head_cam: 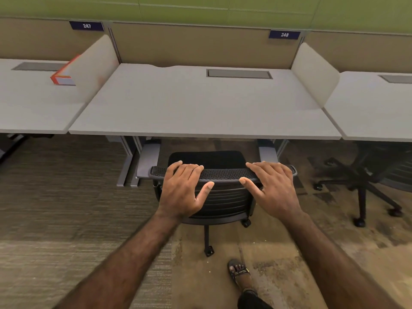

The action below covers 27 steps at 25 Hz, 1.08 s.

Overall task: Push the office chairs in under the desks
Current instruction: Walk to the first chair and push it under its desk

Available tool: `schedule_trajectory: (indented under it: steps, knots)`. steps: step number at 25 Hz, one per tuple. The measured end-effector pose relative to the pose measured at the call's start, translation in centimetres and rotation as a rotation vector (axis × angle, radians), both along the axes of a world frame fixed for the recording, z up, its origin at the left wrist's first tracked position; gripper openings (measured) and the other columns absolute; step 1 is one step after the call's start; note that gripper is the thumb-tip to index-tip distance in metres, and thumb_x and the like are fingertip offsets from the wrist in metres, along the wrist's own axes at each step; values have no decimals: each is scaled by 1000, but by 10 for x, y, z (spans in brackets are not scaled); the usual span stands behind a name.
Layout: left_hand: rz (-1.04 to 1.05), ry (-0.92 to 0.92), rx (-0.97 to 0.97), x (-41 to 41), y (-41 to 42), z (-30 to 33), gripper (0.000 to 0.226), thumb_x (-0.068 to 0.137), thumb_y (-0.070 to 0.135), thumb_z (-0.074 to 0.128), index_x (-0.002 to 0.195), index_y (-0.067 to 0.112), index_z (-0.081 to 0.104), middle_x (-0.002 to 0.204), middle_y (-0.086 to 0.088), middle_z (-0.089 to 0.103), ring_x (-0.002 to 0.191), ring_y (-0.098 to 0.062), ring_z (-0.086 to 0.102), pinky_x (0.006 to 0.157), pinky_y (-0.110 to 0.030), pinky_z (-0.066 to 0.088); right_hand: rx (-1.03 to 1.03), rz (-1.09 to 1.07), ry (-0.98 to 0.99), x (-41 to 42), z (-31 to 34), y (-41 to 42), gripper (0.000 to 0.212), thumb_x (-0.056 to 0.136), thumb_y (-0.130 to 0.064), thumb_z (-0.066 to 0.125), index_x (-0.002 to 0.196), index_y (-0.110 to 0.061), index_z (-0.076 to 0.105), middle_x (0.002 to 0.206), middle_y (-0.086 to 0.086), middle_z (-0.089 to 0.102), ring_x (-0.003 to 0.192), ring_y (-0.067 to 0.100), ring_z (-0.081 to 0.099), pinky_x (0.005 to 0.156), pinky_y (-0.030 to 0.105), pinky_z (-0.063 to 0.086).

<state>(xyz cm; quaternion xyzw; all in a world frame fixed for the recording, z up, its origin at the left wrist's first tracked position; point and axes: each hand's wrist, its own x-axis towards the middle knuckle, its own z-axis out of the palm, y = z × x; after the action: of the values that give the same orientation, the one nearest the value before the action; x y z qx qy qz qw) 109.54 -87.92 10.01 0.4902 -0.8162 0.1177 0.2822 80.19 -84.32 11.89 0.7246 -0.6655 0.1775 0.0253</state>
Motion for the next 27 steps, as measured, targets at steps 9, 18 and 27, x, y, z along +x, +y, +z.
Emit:
schedule_trajectory:
  steps: [9,18,27]
  knots:
    - [-11,-16,203,2,-57,9,60,103,68,38,139,24,56,135,3,63,128,-17,56,119,-44,30,81,17,-25,-6,-1,-54,72,108,-79,21,159,-37,48,159,-10,54,150,16,40,129,48,16]
    - [32,10,317,-5,-139,7,63,106,68,27,143,24,50,143,-1,59,138,-22,47,124,-48,23,93,45,3,-8,-2,-142,73,110,-74,16,160,-31,46,163,-4,51,155,22,35,127,46,11]
    - [43,-13,413,-20,-189,11,78,98,78,27,151,23,44,152,-4,50,148,-25,37,129,-51,10,171,64,7,-24,4,-202,80,108,-75,13,167,-28,37,174,-6,37,165,19,19,133,50,6]
